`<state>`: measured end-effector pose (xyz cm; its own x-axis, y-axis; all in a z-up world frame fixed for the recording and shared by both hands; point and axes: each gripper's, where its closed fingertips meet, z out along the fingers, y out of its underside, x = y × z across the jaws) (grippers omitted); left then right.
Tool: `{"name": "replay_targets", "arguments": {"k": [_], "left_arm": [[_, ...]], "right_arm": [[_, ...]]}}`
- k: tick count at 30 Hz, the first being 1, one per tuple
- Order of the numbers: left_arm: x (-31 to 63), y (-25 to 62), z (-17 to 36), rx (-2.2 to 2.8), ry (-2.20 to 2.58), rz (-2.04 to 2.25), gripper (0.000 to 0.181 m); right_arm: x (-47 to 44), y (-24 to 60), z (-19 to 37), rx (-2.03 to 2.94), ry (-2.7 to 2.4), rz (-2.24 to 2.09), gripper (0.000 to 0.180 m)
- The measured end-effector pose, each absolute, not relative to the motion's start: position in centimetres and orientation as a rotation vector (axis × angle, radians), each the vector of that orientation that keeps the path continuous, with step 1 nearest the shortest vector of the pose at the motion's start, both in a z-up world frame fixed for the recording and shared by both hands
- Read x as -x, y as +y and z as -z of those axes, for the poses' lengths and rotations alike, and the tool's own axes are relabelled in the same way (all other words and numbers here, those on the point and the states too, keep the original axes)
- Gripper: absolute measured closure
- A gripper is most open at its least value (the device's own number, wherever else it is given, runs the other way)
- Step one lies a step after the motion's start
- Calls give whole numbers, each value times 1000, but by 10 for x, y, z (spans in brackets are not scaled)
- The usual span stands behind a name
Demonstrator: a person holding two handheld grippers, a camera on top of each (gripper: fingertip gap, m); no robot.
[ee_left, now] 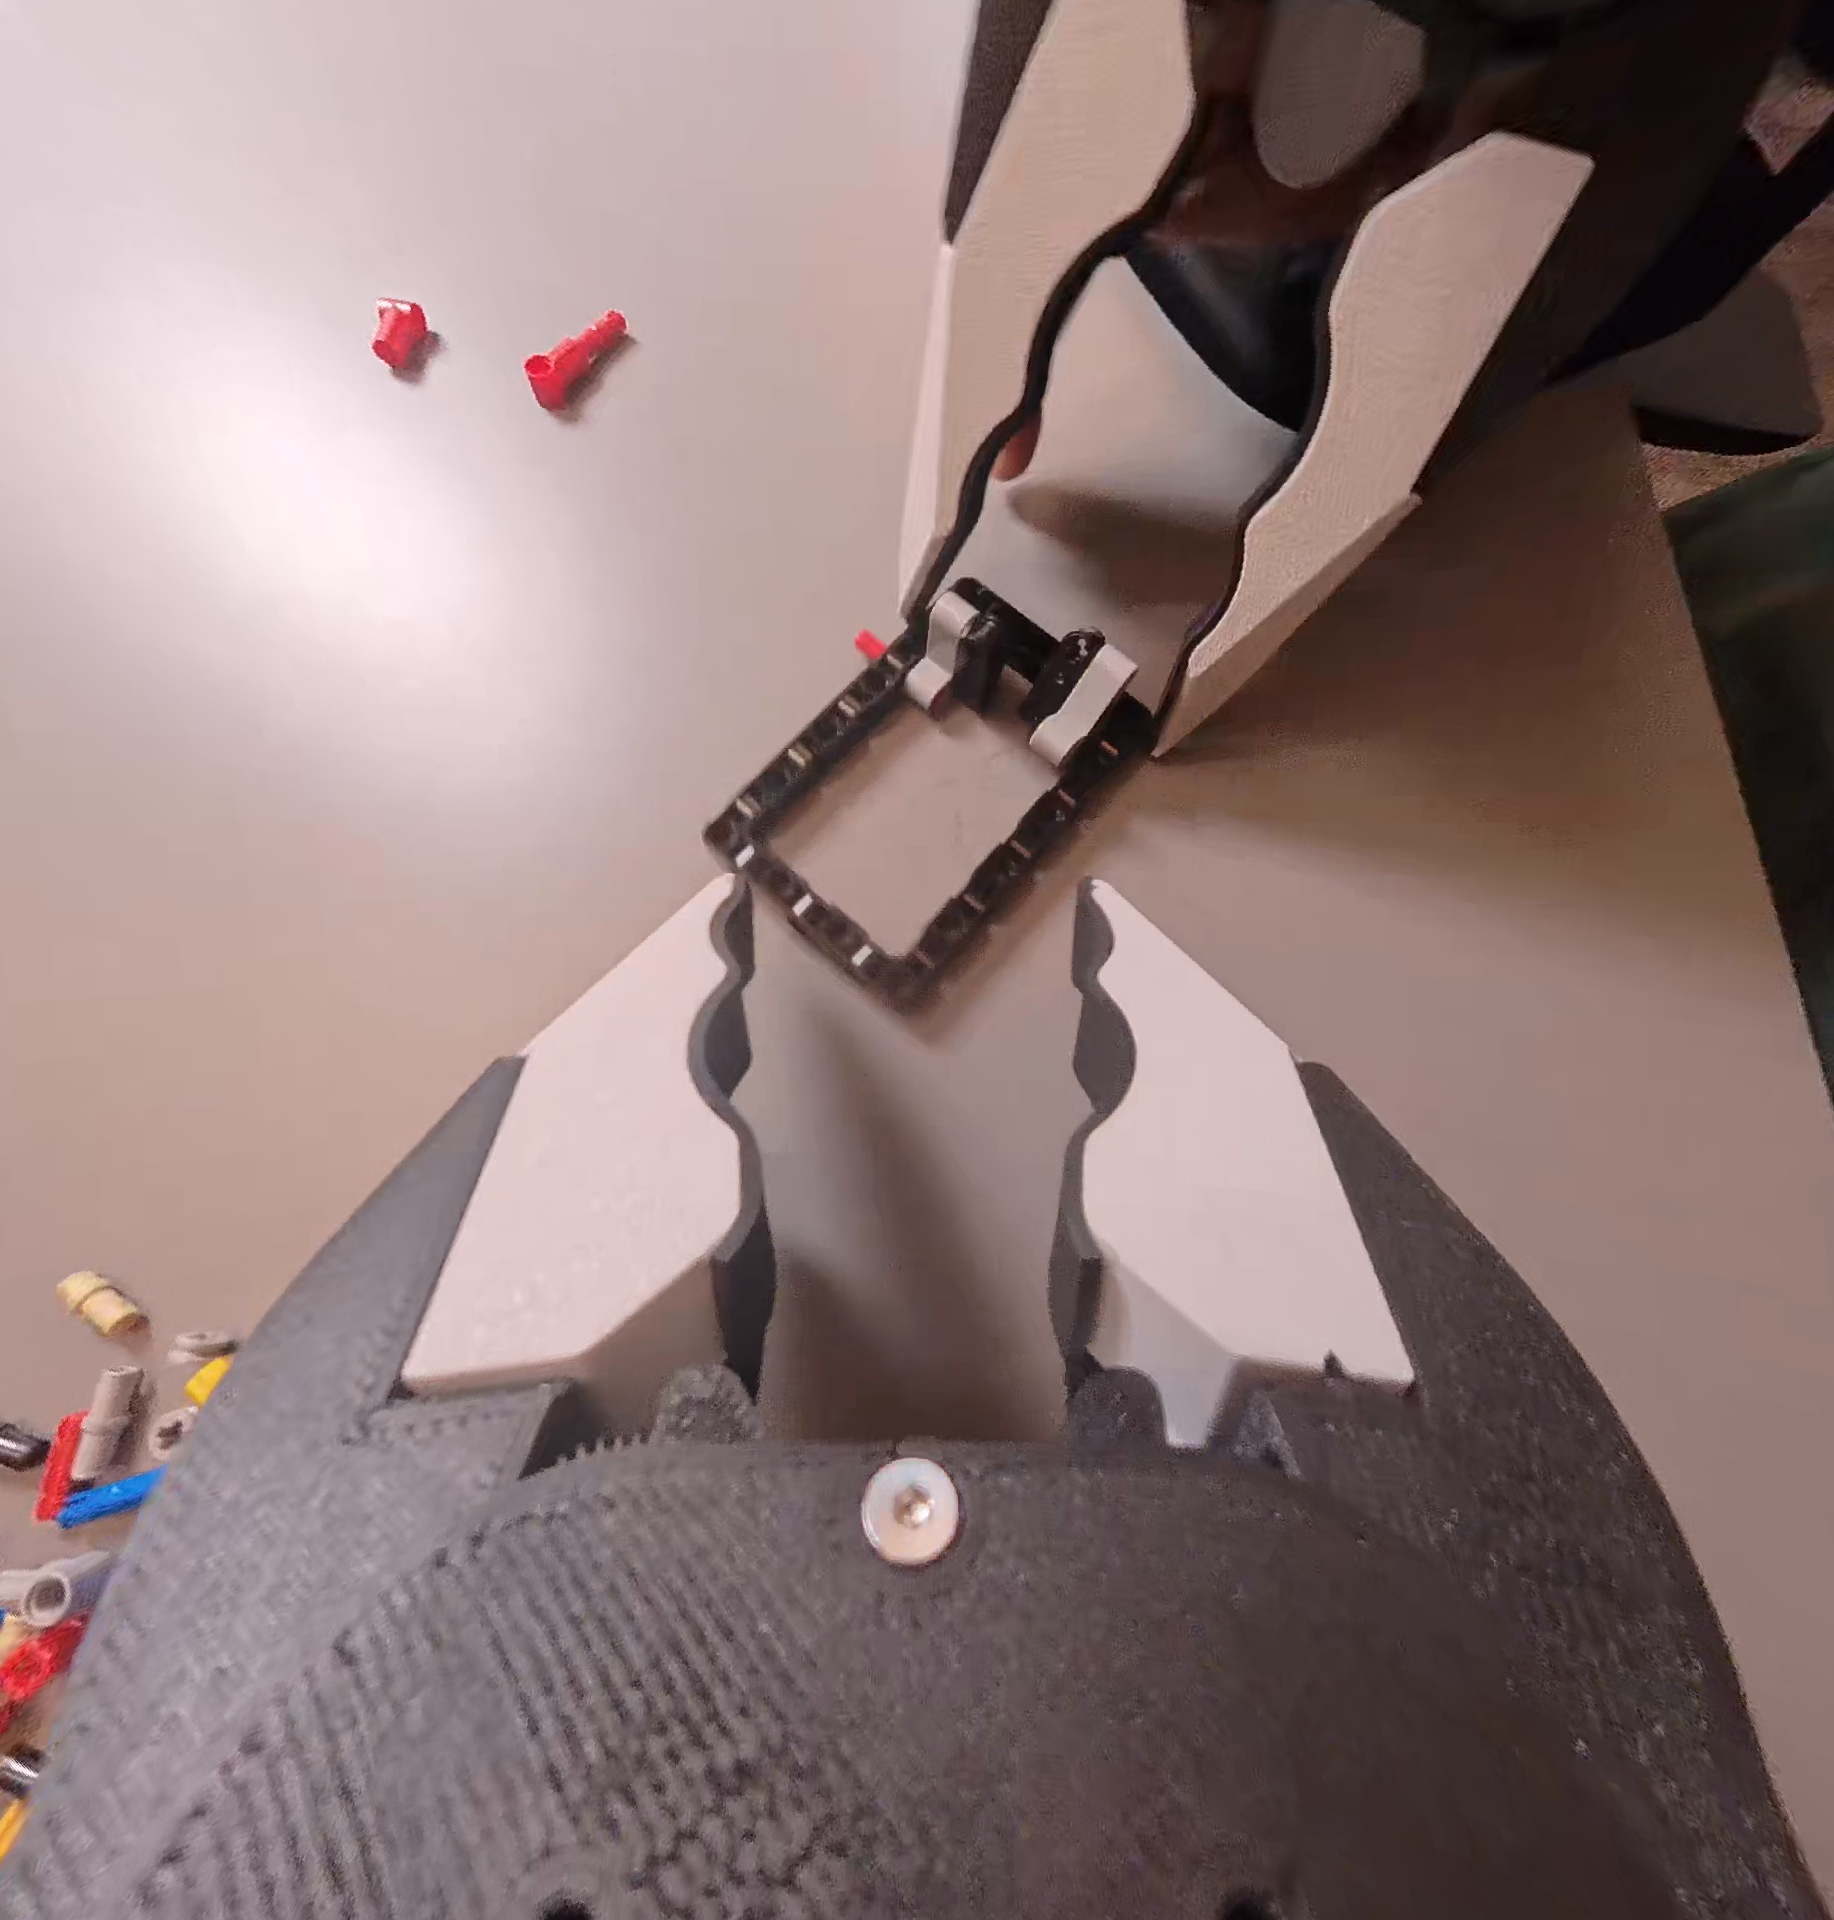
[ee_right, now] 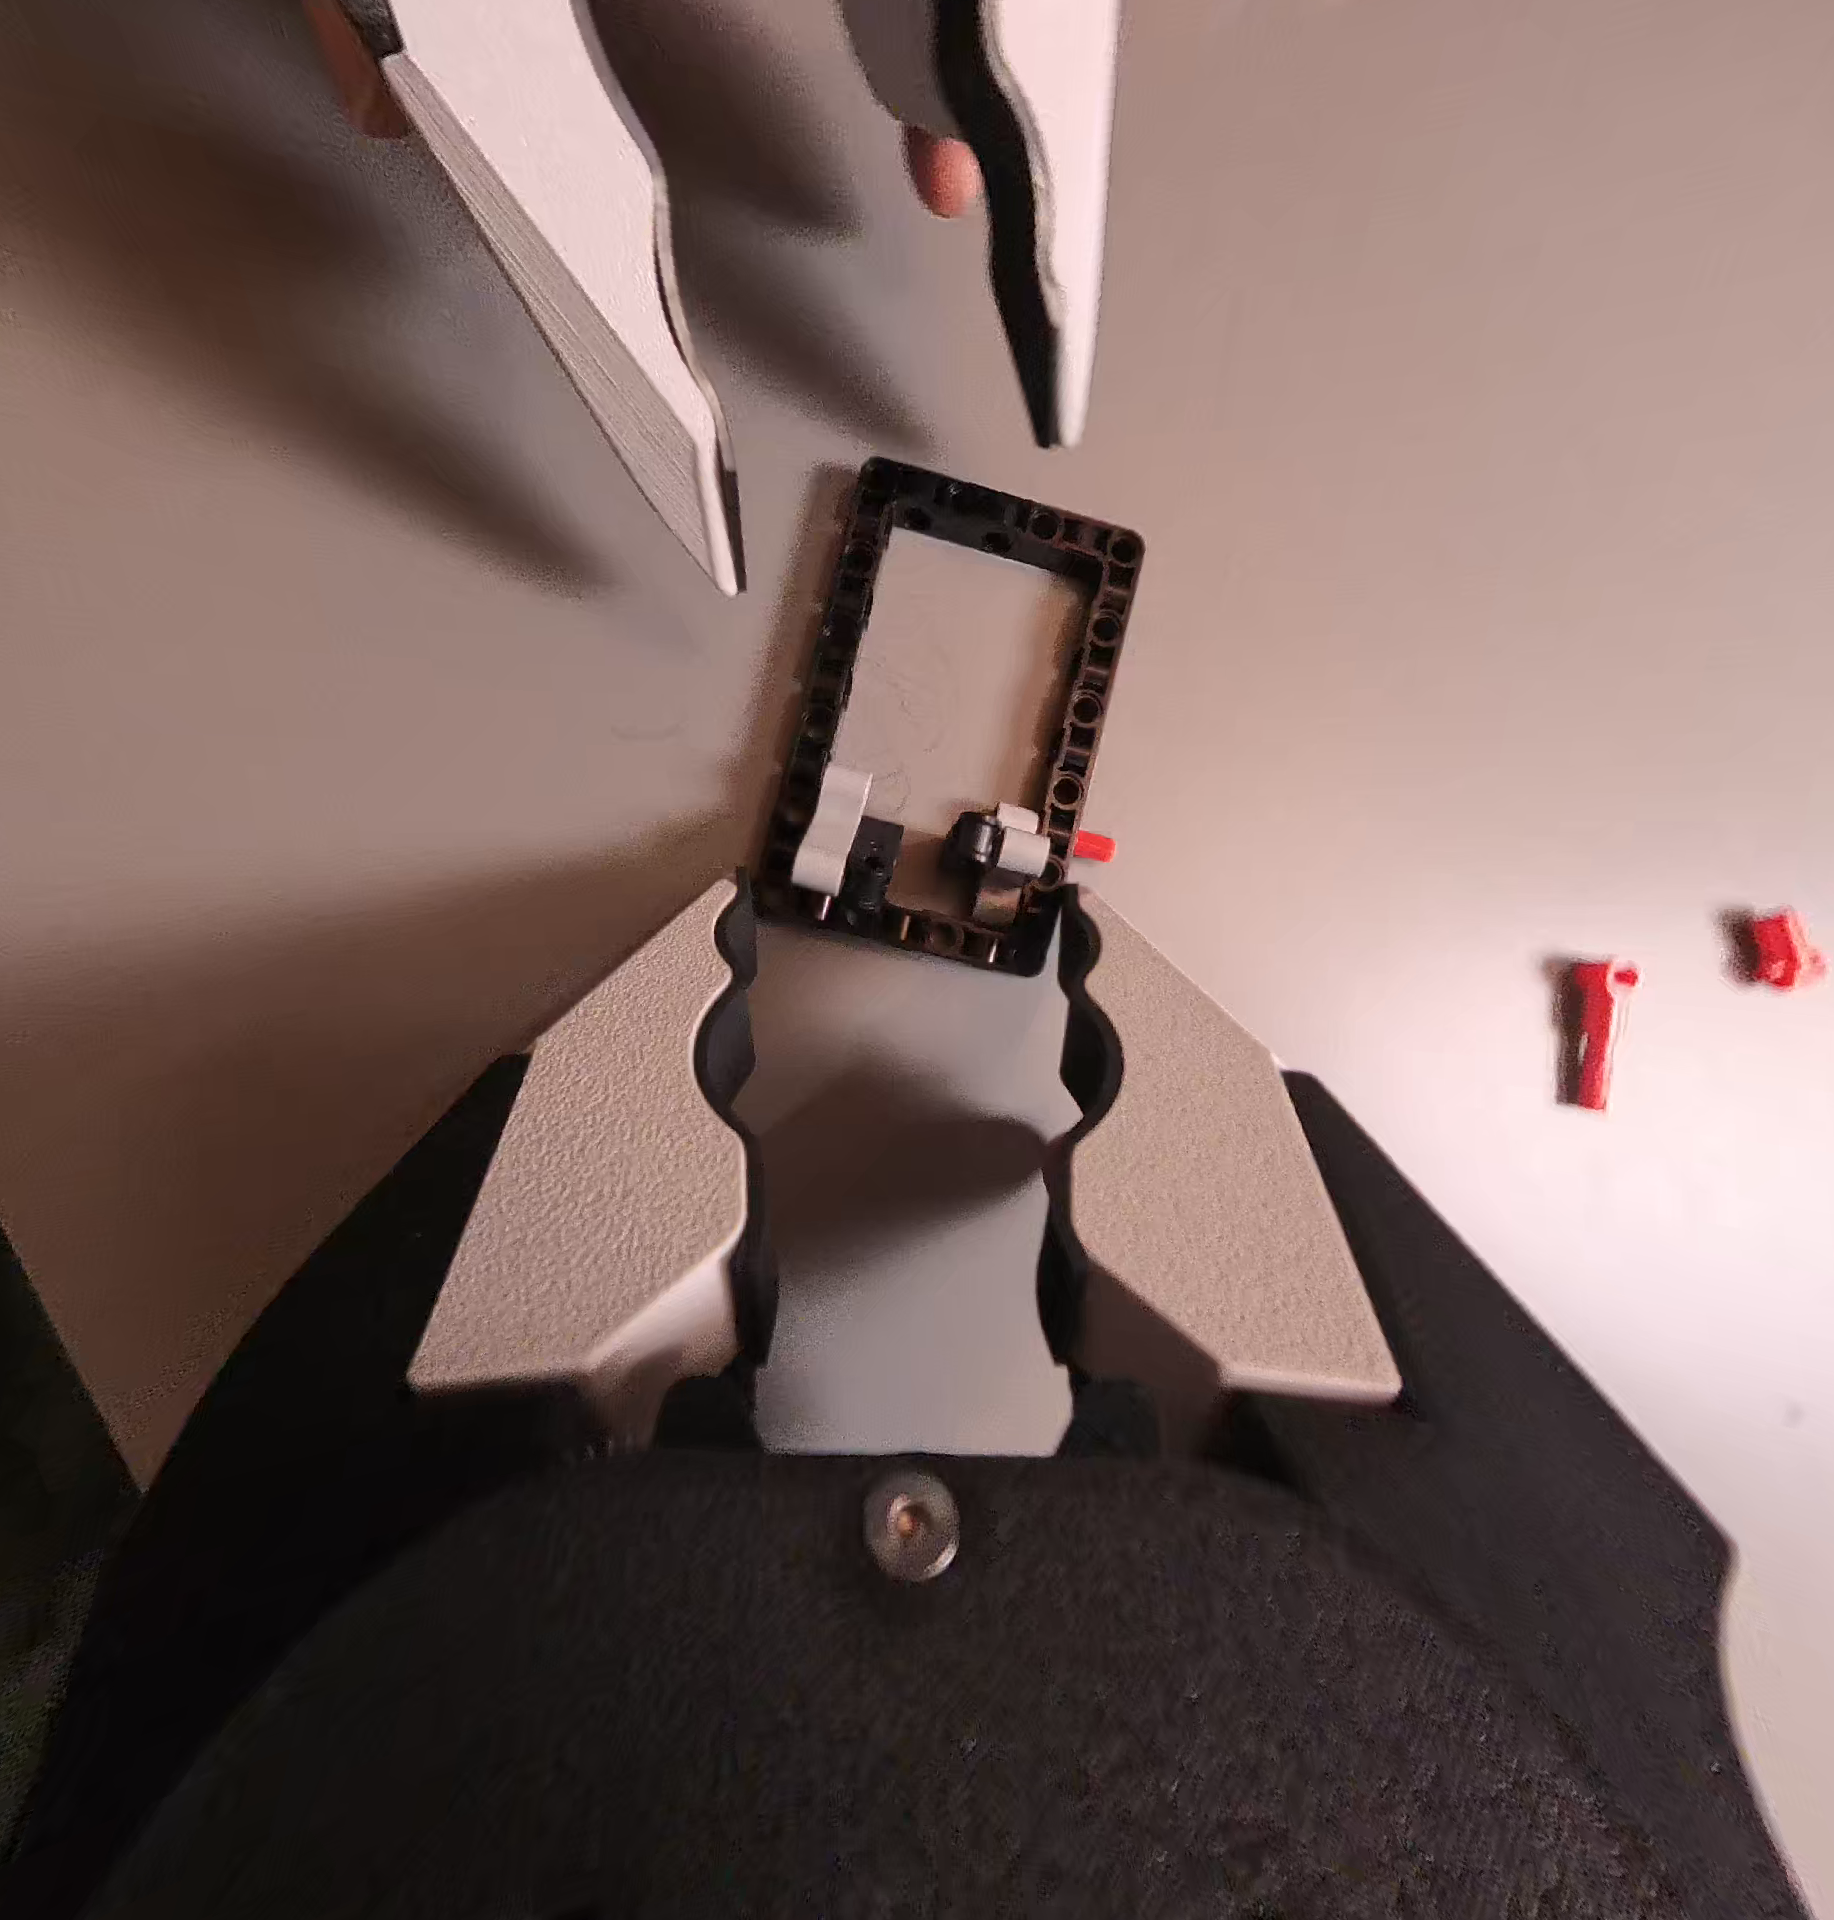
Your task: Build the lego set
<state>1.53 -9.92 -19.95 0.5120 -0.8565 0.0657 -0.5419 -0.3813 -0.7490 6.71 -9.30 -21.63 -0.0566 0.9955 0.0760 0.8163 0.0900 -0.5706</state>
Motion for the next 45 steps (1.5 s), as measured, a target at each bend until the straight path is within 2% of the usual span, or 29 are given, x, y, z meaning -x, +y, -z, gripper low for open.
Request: {"name": "replay_targets", "arguments": {"k": [1, 4, 6, 11, 15, 19, 23, 35, 43, 45], "left_arm": [[-16, -98, 201, 2067, 1146, 579, 114], [-22, -97, 208, 2065, 1186, 563, 93], [-28, -98, 212, 2066, 1215, 566, 88], [-36, -96, 218, 2082, 1208, 527, 102], [-35, -93, 218, 2098, 1160, 516, 113], [-37, -91, 217, 2099, 1153, 506, 122], [-37, -91, 217, 2104, 1135, 494, 122], [-40, -91, 218, 2117, 1118, 479, 122], [-39, -90, 217, 2106, 1111, 477, 122], [-38, -89, 217, 2112, 1094, 469, 122]], "right_arm": [[-67, -92, 216, 1707, -2027, -529, 123], [-74, -86, 217, 1432, -2404, -503, 123], [-74, -76, 218, 1260, -2559, -504, 123], [-67, -63, 196, 1297, -2434, -601, 120], [-87, -64, 194, 1381, -2199, -623, 139], [-85, -69, 188, 1443, -2004, -836, 155], [-85, -70, 203, 1437, -2147, -719, 166], [-82, -77, 207, 1263, -2749, -95, 167], [-81, -75, 206, 1310, -2651, -258, 166], [-86, -73, 202, 1383, -2541, -341, 153]]}}
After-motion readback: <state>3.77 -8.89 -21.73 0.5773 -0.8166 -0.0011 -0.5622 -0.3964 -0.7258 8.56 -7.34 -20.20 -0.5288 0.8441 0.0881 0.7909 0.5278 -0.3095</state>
